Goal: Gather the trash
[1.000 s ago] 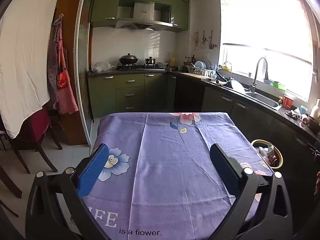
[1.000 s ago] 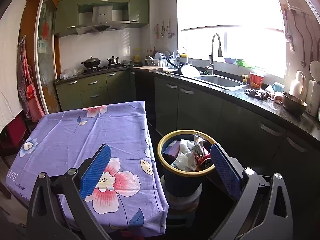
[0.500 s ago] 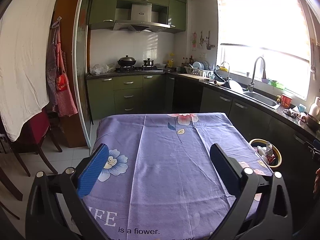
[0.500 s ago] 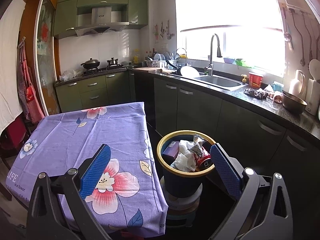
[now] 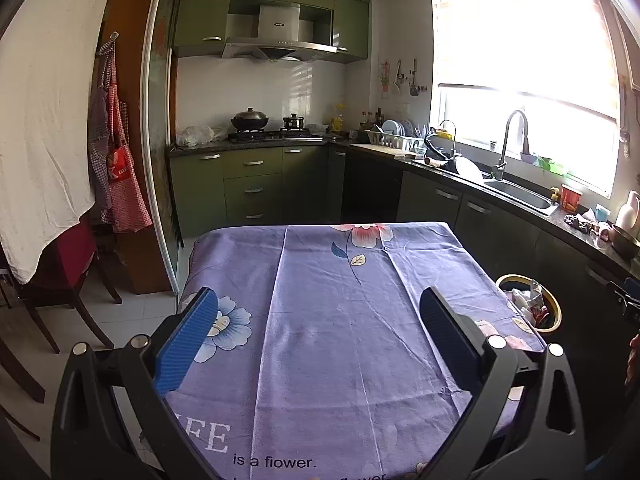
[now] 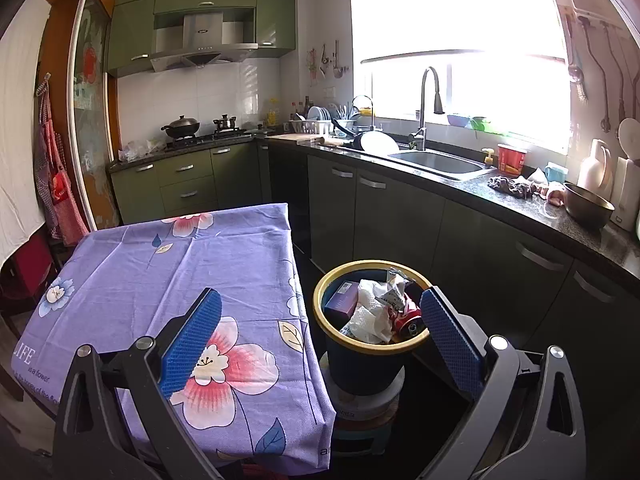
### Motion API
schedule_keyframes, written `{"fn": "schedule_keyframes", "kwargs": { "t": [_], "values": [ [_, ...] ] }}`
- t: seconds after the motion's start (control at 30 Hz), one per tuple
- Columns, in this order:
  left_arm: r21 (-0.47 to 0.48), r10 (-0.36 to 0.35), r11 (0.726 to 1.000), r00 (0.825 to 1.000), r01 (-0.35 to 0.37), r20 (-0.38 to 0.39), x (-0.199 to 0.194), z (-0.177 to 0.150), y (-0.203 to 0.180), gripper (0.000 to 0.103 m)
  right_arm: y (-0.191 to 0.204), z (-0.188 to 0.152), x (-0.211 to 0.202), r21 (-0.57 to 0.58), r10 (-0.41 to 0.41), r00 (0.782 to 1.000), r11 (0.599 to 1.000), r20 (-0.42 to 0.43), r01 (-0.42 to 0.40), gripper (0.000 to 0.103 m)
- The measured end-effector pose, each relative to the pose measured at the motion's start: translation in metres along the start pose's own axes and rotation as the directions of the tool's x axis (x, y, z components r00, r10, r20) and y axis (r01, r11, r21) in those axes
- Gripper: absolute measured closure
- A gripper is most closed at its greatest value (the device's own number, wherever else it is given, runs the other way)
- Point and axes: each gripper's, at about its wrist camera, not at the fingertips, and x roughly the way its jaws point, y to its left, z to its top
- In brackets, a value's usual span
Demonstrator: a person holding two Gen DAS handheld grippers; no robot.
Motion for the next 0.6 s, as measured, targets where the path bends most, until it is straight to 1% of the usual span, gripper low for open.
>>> {"fn": "schedule_keyframes", "kwargs": {
  "t": [0.6],
  "values": [
    [0.010, -0.008, 1.000, 1.000, 0.008, -0.007, 0.0025, 0.0001, -0.0039, 0.007, 0.0002, 0.0005, 0.0024, -0.001, 0.003, 1.000, 1.000, 0.001, -0.003, 0.005]
  ]
}}
